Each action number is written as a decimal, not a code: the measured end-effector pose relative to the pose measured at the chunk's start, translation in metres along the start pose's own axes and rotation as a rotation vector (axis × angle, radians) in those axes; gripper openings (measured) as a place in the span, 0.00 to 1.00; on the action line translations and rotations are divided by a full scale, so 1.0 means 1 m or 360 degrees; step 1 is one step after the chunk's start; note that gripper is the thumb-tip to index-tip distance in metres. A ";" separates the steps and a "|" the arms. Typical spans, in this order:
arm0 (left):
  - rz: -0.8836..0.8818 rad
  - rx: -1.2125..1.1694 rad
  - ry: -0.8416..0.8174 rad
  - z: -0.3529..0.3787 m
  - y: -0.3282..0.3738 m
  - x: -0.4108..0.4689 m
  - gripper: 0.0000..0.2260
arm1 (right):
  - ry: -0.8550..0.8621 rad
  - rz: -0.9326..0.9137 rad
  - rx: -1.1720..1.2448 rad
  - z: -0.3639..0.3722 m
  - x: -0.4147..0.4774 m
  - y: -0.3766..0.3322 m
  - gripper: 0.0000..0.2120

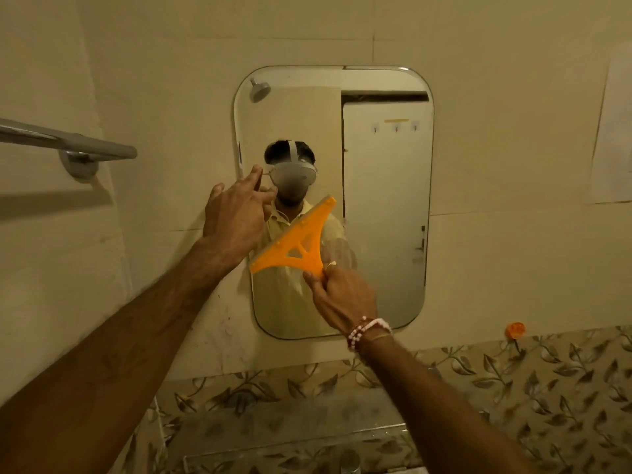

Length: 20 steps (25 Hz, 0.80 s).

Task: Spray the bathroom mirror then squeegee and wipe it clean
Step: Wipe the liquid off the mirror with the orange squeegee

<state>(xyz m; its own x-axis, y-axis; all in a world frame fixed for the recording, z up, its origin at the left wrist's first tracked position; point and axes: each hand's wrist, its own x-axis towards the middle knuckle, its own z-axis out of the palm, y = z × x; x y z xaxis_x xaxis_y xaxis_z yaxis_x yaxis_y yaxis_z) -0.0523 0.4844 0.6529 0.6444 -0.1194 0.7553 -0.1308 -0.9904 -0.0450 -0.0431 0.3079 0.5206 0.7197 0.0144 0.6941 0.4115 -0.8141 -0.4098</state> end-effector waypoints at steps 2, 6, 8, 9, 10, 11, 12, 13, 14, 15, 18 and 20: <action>-0.0055 0.0028 -0.0006 0.008 0.004 -0.007 0.24 | 0.0015 -0.0128 -0.0239 -0.019 0.007 0.016 0.23; -0.0126 0.0103 0.0000 0.012 0.011 -0.012 0.24 | 0.0052 -0.0306 -0.0601 -0.054 0.014 0.050 0.25; -0.0160 0.0098 0.0023 0.012 0.016 -0.013 0.24 | 0.0073 -0.0304 -0.0679 -0.070 0.013 0.070 0.25; -0.0181 0.0081 0.0029 0.012 0.018 -0.013 0.24 | 0.0074 -0.0273 -0.0692 -0.076 0.011 0.081 0.25; -0.0205 0.0061 0.0030 0.012 0.020 -0.013 0.23 | 0.0069 -0.0229 -0.0698 -0.082 0.008 0.092 0.25; -0.0224 0.0058 0.0024 0.011 0.023 -0.013 0.21 | 0.0065 -0.0181 -0.0695 -0.087 0.006 0.103 0.24; -0.0223 0.0061 0.0019 0.010 0.024 -0.013 0.20 | 0.0072 -0.0134 -0.0686 -0.090 0.003 0.112 0.24; -0.0221 0.0067 0.0019 0.009 0.027 -0.013 0.19 | 0.0080 -0.0084 -0.0665 -0.093 -0.001 0.121 0.25; -0.0230 0.0074 0.0017 0.010 0.027 -0.013 0.19 | 0.0094 -0.0029 -0.0630 -0.094 -0.005 0.129 0.25; -0.0260 0.0084 0.0016 0.011 0.028 -0.014 0.20 | 0.0105 0.0036 -0.0578 -0.093 -0.009 0.136 0.26; -0.0328 0.0025 0.0016 0.015 0.024 -0.015 0.26 | 0.0130 0.0308 -0.0266 -0.083 -0.023 0.150 0.27; -0.0337 0.0000 0.0017 0.016 0.022 -0.014 0.28 | 0.0202 0.0540 0.0052 -0.069 -0.031 0.152 0.26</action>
<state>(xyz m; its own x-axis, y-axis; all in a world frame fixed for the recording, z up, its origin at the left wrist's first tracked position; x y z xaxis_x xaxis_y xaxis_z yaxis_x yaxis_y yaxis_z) -0.0522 0.4630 0.6313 0.6494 0.0921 0.7548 0.0068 -0.9933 0.1153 -0.0412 0.1435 0.4779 0.7439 -0.3272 0.5827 0.1803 -0.7413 -0.6465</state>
